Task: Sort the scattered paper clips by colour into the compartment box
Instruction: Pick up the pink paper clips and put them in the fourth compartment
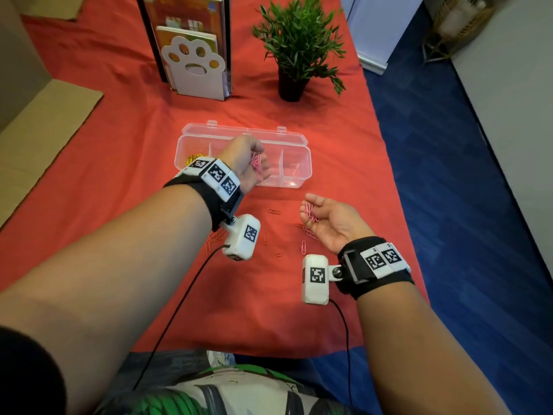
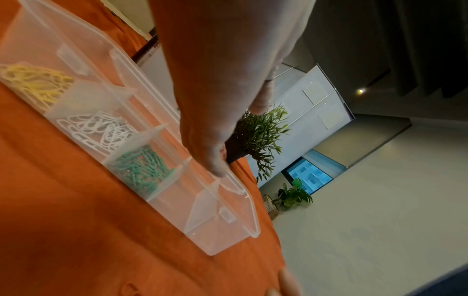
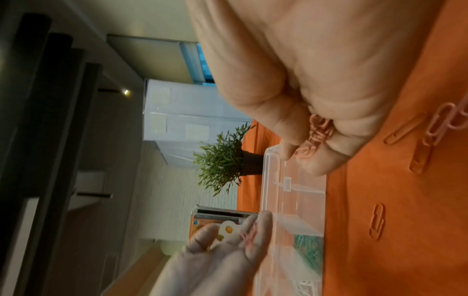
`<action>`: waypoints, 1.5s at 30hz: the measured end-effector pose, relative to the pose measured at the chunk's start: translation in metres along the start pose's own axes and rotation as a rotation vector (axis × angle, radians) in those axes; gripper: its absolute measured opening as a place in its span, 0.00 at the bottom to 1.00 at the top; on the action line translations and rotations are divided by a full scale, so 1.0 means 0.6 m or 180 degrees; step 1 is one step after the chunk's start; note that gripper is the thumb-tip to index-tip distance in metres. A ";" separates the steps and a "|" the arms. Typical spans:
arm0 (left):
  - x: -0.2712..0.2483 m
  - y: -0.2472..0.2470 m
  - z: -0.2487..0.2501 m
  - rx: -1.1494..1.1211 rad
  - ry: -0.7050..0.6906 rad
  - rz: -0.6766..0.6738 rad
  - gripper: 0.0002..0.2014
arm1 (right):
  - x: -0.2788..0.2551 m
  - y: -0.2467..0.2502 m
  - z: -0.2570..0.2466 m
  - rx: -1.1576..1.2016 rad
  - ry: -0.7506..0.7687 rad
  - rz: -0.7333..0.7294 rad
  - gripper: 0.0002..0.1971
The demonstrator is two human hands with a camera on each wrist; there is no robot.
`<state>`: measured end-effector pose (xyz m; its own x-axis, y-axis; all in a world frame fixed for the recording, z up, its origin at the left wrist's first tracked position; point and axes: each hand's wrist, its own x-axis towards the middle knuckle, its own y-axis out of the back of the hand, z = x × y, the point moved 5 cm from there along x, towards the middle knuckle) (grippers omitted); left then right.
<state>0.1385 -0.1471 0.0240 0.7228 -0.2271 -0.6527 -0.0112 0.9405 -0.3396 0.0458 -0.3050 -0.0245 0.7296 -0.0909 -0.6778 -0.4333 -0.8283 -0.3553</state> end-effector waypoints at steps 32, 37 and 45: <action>-0.010 0.120 -0.130 0.2915 -0.1072 0.0646 0.09 | 0.033 -0.030 -0.038 -0.3976 0.1271 0.0547 0.09; -0.011 0.068 -0.144 0.3844 -0.1201 0.0295 0.13 | -0.003 0.045 0.014 -0.4581 0.0858 0.0931 0.07; 0.026 -0.040 -0.135 0.4843 -0.2039 -0.0215 0.18 | -0.012 0.049 0.075 -0.5323 0.1316 0.0797 0.13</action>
<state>0.0940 -0.1935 -0.0329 0.8476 -0.5039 -0.1663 0.3955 0.3912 0.8310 0.0039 -0.3038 -0.0590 0.9273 -0.1979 -0.3177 0.2266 -0.3790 0.8972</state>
